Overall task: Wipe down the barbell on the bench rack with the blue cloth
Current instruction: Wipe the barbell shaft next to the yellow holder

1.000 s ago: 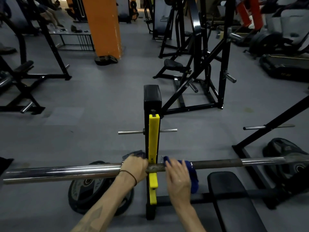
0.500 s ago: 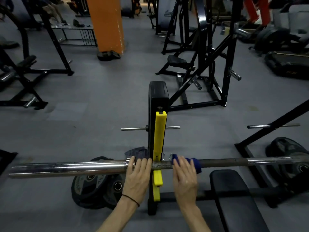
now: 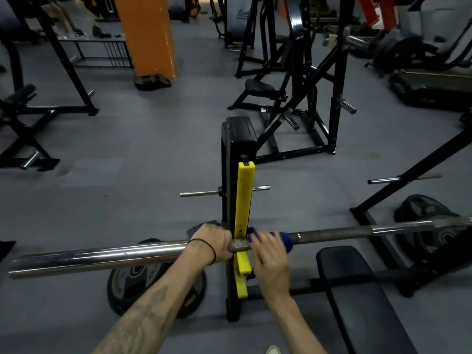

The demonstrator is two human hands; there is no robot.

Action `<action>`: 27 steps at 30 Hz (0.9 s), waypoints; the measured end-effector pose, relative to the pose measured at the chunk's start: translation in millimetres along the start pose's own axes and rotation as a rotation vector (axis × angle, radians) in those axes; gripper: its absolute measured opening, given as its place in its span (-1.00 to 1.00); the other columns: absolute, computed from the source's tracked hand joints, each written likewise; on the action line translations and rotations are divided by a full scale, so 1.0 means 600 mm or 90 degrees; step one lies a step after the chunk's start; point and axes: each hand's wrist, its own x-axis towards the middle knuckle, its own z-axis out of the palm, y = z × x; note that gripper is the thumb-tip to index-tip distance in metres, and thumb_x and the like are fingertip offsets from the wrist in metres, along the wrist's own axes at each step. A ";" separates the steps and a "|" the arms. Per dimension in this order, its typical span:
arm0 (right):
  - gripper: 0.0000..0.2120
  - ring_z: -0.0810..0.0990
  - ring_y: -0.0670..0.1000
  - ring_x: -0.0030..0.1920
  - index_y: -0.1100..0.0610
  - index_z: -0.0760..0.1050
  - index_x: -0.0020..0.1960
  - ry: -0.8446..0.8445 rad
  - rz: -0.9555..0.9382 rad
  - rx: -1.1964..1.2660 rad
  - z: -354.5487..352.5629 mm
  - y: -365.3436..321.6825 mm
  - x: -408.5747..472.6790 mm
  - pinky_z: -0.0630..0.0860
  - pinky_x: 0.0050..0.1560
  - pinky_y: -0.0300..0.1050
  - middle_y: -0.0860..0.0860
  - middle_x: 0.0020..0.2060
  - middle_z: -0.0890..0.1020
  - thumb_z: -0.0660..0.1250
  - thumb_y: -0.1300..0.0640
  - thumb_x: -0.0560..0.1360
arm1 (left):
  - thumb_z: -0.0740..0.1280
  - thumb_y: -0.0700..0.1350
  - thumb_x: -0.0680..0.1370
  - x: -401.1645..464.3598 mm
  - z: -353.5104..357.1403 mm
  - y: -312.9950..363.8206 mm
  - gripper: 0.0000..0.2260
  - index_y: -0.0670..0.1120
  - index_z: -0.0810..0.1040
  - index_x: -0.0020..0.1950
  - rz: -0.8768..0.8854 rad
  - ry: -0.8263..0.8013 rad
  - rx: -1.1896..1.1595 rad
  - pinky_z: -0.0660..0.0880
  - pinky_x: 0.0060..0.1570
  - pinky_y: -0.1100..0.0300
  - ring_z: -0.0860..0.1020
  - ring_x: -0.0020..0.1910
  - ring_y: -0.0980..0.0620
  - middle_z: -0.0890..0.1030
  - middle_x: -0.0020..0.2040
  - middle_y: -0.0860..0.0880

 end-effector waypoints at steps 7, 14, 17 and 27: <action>-0.79 0.71 0.15 0.13 0.23 0.70 0.17 0.019 -0.077 -0.070 -0.049 0.077 0.029 0.50 0.37 0.19 0.14 0.17 0.70 0.32 0.21 0.66 | 0.33 0.09 0.53 -0.019 0.008 0.000 -0.74 -0.05 0.57 0.10 0.016 0.111 -0.002 0.45 0.09 0.07 0.64 0.02 -0.14 0.68 0.03 -0.09; -0.76 0.64 0.11 0.28 0.23 0.68 0.21 0.032 0.032 -0.030 -0.016 -0.009 0.005 0.41 0.46 0.18 0.13 0.22 0.69 0.34 0.18 0.61 | 0.40 -0.29 0.37 -0.056 0.059 0.059 -0.85 -0.12 0.53 -0.12 -0.107 0.361 -0.039 0.43 0.21 -0.12 0.51 -0.22 -0.17 0.54 -0.25 -0.11; -0.77 0.65 0.11 0.26 0.21 0.68 0.22 -0.034 -0.104 0.000 -0.018 -0.012 0.005 0.49 0.40 0.15 0.13 0.22 0.69 0.36 0.18 0.63 | 0.34 -0.26 0.45 -0.062 0.064 0.070 -0.87 -0.10 0.52 -0.04 -0.146 0.355 -0.038 0.36 0.32 -0.11 0.53 -0.17 -0.14 0.53 -0.20 -0.08; -0.79 0.68 0.13 0.18 0.21 0.70 0.16 0.020 0.087 -0.035 -0.031 0.029 0.009 0.32 0.52 0.20 0.12 0.15 0.72 0.36 0.17 0.60 | 0.42 -0.29 0.42 -0.043 0.059 0.062 -0.84 -0.09 0.47 -0.21 -0.155 0.355 0.044 0.42 -0.10 0.00 0.51 -0.38 -0.10 0.55 -0.36 -0.10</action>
